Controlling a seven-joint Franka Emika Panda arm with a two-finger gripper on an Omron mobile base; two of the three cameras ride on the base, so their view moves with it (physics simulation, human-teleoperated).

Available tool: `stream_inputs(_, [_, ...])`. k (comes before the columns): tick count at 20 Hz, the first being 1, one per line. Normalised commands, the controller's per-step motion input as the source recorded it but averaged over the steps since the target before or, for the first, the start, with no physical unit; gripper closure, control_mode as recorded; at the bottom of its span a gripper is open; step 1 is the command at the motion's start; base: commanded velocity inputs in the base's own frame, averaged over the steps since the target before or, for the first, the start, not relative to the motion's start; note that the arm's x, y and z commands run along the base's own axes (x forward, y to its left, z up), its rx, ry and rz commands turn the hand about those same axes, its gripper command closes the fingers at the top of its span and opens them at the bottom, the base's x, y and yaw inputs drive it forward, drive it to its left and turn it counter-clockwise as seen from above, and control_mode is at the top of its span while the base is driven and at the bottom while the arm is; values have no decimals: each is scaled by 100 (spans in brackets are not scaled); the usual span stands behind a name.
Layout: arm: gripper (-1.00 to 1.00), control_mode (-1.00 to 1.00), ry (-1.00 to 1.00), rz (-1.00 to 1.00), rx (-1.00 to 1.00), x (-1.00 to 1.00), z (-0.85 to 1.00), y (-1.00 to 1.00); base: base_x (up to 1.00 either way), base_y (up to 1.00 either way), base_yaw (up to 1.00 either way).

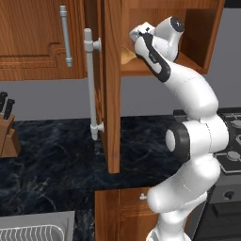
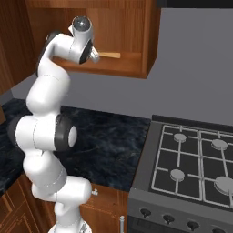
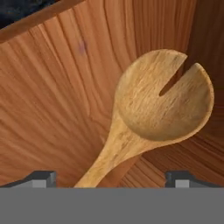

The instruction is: Organize the utensils by type. Pick up the wooden spoons from the counter and place them in the open cabinet. Then pick up the metallic utensils from the counter and place them in the open drawer.

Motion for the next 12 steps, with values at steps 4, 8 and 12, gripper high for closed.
stream_inputs(4, [-100, -100, -30, 0, 6, -96, 0, -13, 0, 0, 0])
stream_inputs(8, [-100, -100, -29, 0, 9, -100, 0, -15, 0, 0, 0])
stream_inputs(12, [-100, -100, -15, -12, 12, -100, 6, -14, 0, 0, 0])
